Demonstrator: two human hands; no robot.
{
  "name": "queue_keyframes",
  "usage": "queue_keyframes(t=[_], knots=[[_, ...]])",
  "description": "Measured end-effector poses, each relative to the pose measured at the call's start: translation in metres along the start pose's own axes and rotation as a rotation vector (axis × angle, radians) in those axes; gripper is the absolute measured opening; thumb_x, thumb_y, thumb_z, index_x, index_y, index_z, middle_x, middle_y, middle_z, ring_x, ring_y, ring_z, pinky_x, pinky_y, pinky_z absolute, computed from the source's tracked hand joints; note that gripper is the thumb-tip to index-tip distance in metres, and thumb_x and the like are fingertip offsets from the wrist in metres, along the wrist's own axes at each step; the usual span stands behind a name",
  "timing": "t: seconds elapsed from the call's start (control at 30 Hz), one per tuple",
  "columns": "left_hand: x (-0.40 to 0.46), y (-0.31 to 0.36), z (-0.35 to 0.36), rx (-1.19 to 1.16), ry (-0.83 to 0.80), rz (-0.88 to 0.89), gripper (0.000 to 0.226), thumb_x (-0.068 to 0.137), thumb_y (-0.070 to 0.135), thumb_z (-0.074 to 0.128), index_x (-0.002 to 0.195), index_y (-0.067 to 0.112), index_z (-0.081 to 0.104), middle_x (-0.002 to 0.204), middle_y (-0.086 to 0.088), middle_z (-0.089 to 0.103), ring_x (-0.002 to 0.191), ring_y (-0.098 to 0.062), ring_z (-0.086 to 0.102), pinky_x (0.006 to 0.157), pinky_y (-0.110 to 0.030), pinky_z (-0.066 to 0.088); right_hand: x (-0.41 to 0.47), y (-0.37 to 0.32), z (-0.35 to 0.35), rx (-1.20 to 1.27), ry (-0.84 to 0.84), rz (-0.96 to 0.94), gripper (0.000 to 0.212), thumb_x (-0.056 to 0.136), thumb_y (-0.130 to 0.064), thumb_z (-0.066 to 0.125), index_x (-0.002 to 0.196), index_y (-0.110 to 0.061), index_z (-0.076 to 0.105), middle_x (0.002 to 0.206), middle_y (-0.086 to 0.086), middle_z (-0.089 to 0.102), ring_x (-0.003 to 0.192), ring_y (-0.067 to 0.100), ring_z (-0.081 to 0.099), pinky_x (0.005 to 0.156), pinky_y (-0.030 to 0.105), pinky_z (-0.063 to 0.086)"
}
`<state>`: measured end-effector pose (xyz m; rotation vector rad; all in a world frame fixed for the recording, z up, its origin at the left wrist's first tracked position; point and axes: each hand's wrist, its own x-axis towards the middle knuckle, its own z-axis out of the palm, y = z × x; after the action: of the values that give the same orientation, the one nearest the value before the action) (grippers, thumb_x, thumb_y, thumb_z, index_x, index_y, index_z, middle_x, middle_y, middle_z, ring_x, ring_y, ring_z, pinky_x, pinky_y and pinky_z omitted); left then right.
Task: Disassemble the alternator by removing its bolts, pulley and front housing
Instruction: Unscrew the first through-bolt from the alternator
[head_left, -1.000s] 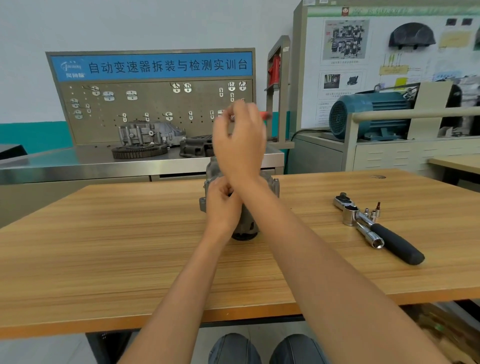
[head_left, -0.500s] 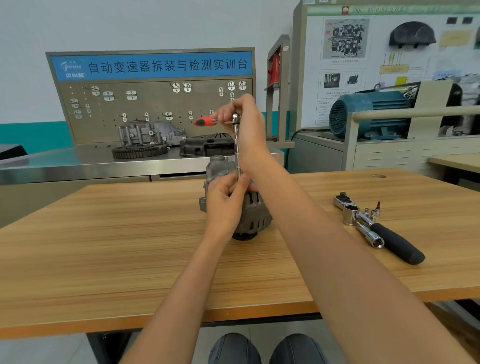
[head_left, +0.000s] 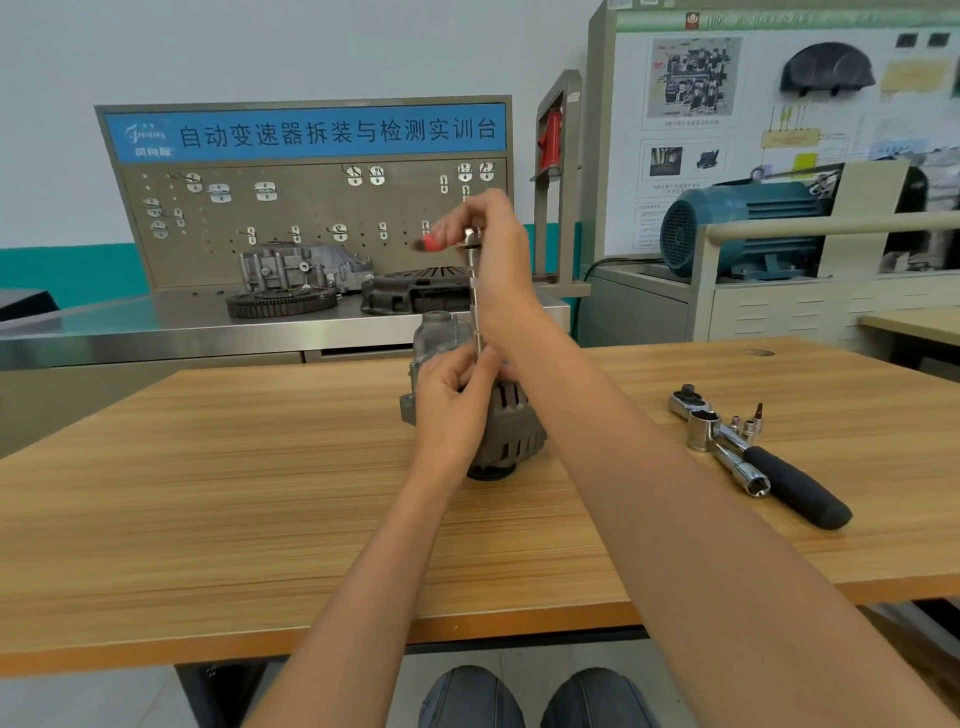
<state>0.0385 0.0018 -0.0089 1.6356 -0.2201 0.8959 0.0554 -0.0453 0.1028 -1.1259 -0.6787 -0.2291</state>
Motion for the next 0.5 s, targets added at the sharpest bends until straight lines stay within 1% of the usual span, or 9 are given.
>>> queue_keyframes(t=[0.07,0.1,0.2,0.27,0.3,0.33,0.4,0.47,0.5], knots=[[0.000,0.000,0.000,0.030,0.016,0.000,0.040,0.097,0.021,0.051,0.066,0.040,0.069,0.068,0.003,0.067,0.078,-0.023,0.060,0.082,-0.040,0.044,0.004,-0.002,-0.003,0.183,-0.058,0.084,0.040,0.094,-0.012,0.033,0.055,-0.010,0.045,0.058,0.004,0.054,0.072,0.018,0.057,0.082,0.031,0.046],[0.001,0.000,-0.001,0.039,0.014,0.002,0.040,0.096,0.020,0.052,0.065,0.039,0.068,0.065,0.008,0.066,0.077,-0.021,0.060,0.082,-0.040,0.043,0.004,-0.001,-0.002,0.150,-0.033,0.079,0.040,0.093,-0.011,0.034,0.055,-0.010,0.045,0.060,0.004,0.055,0.073,0.016,0.057,0.082,0.030,0.046],[0.002,-0.001,0.000,0.017,0.027,-0.022,0.039,0.090,0.004,0.055,0.055,0.020,0.057,0.054,0.002,0.050,0.059,-0.011,0.044,0.063,-0.033,0.035,-0.008,0.011,0.005,-0.230,0.126,-0.173,0.028,0.092,-0.008,0.041,0.066,-0.010,0.049,0.074,0.003,0.053,0.072,0.009,0.049,0.071,0.019,0.043],[0.004,-0.004,0.000,0.001,0.073,-0.072,0.047,0.084,-0.009,0.054,0.047,0.019,0.043,0.047,0.004,0.038,0.051,-0.006,0.031,0.054,-0.029,0.024,-0.015,0.022,0.006,-0.649,0.278,-0.452,0.010,0.086,-0.008,0.050,0.077,-0.006,0.054,0.081,0.002,0.049,0.079,0.015,0.047,0.083,0.031,0.045],[0.005,-0.005,0.001,-0.005,0.084,-0.084,0.042,0.083,-0.012,0.053,0.049,0.011,0.044,0.047,-0.001,0.041,0.053,-0.007,0.034,0.055,-0.029,0.026,-0.017,0.026,0.006,-0.833,0.358,-0.543,0.005,0.081,-0.008,0.053,0.081,-0.004,0.056,0.083,0.004,0.049,0.083,0.019,0.047,0.093,0.040,0.042],[0.005,-0.006,0.001,-0.015,0.075,-0.086,0.032,0.082,-0.013,0.054,0.053,0.001,0.049,0.052,-0.014,0.048,0.058,-0.013,0.039,0.056,-0.032,0.029,-0.017,0.029,0.007,-0.943,0.427,-0.593,0.008,0.077,-0.008,0.054,0.082,-0.003,0.057,0.083,0.006,0.050,0.085,0.023,0.048,0.100,0.046,0.036],[0.005,-0.007,0.001,-0.033,0.057,-0.075,0.021,0.082,-0.012,0.056,0.062,-0.011,0.054,0.063,-0.031,0.053,0.064,-0.020,0.043,0.059,-0.035,0.033,-0.018,0.031,0.008,-0.940,0.459,-0.626,0.009,0.075,-0.008,0.054,0.081,-0.003,0.057,0.082,0.008,0.050,0.085,0.024,0.047,0.105,0.048,0.030],[0.005,-0.007,0.002,-0.035,0.088,-0.093,0.035,0.082,-0.008,0.059,0.053,0.004,0.045,0.053,-0.018,0.042,0.060,-0.018,0.036,0.058,-0.034,0.028,-0.016,0.027,0.010,-0.808,0.373,-0.603,0.006,0.079,-0.010,0.053,0.077,-0.005,0.055,0.079,0.003,0.048,0.081,0.018,0.044,0.099,0.045,0.036],[0.004,-0.006,0.002,-0.033,0.097,-0.095,0.040,0.083,-0.004,0.059,0.052,0.011,0.041,0.051,-0.010,0.039,0.060,-0.016,0.035,0.059,-0.033,0.027,-0.015,0.022,0.009,-0.716,0.305,-0.532,0.011,0.083,-0.010,0.052,0.073,-0.007,0.053,0.076,0.000,0.047,0.078,0.015,0.042,0.090,0.039,0.040]])
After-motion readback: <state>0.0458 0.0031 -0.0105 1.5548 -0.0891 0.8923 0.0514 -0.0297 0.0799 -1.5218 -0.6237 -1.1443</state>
